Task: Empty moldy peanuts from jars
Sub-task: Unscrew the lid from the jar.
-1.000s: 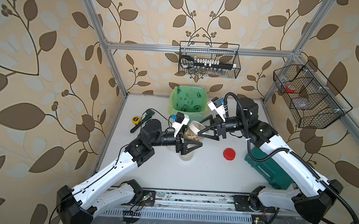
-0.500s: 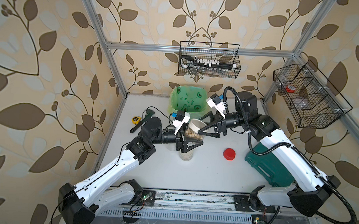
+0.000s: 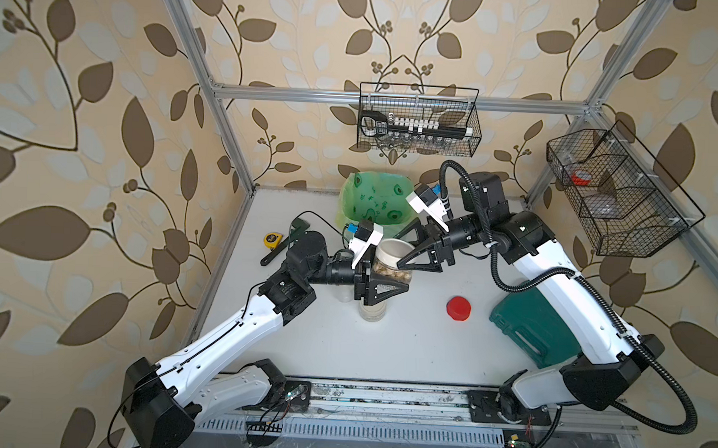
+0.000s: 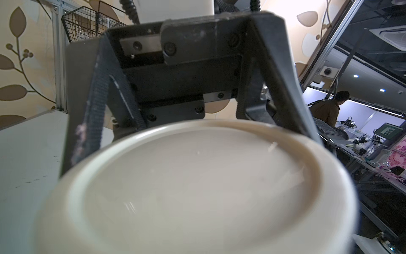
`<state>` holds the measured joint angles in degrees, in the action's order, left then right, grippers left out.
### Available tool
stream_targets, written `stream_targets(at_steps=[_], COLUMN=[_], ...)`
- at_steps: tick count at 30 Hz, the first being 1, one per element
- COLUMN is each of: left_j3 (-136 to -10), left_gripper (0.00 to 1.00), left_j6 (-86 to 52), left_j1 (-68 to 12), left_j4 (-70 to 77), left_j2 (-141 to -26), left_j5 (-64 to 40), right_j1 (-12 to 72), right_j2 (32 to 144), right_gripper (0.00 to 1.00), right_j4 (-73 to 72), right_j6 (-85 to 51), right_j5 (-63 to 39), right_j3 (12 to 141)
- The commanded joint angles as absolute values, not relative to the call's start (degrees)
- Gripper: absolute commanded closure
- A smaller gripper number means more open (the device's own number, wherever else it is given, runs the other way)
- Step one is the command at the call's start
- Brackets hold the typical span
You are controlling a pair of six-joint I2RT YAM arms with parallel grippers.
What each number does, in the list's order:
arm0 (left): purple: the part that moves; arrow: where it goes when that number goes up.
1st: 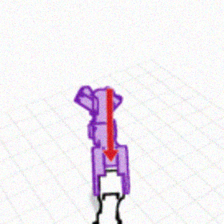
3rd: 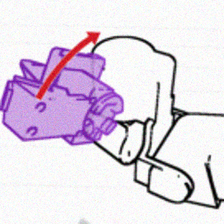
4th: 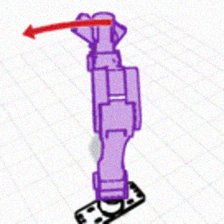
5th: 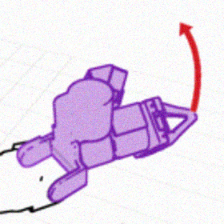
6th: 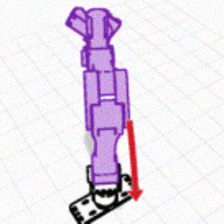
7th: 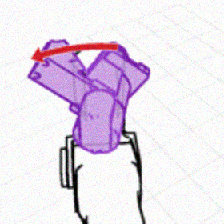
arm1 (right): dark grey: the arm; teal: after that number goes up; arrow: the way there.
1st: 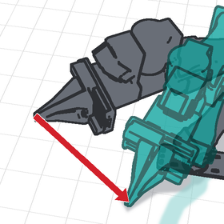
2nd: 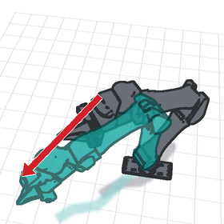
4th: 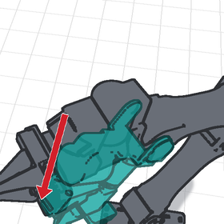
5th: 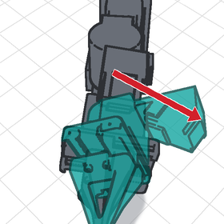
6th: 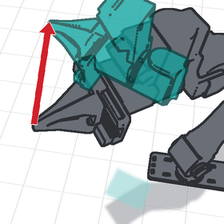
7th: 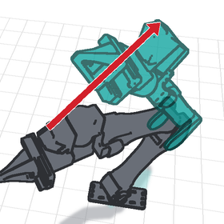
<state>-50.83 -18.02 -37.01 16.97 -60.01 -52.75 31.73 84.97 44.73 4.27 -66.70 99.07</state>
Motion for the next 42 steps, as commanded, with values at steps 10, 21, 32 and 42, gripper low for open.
stream_targets(at_steps=[10,21,32,42], left_j3=[-51.0,-47.8,-41.0,-39.7], left_gripper=[0.74,0.74,0.73,0.73], left_j6=[-12.8,-11.1,-3.6,-2.2], left_j1=[-38.1,-38.1,-38.6,-39.7], left_j4=[10.8,13.2,18.3,20.4], left_j2=[-59.5,-55.2,-49.9,-47.5], left_j5=[-51.9,-40.5,-20.2,-14.3], right_j1=[32.4,32.5,40.0,50.6], right_j2=[79.4,66.5,62.1,68.3], right_gripper=[0.0,0.0,0.0,0.0], right_j4=[32.9,23.3,14.6,16.9], right_j6=[-4.6,-17.9,-24.9,-21.2], right_j5=[-59.9,-36.1,-23.1,-10.6], right_j3=[96.0,82.6,74.5,79.0])
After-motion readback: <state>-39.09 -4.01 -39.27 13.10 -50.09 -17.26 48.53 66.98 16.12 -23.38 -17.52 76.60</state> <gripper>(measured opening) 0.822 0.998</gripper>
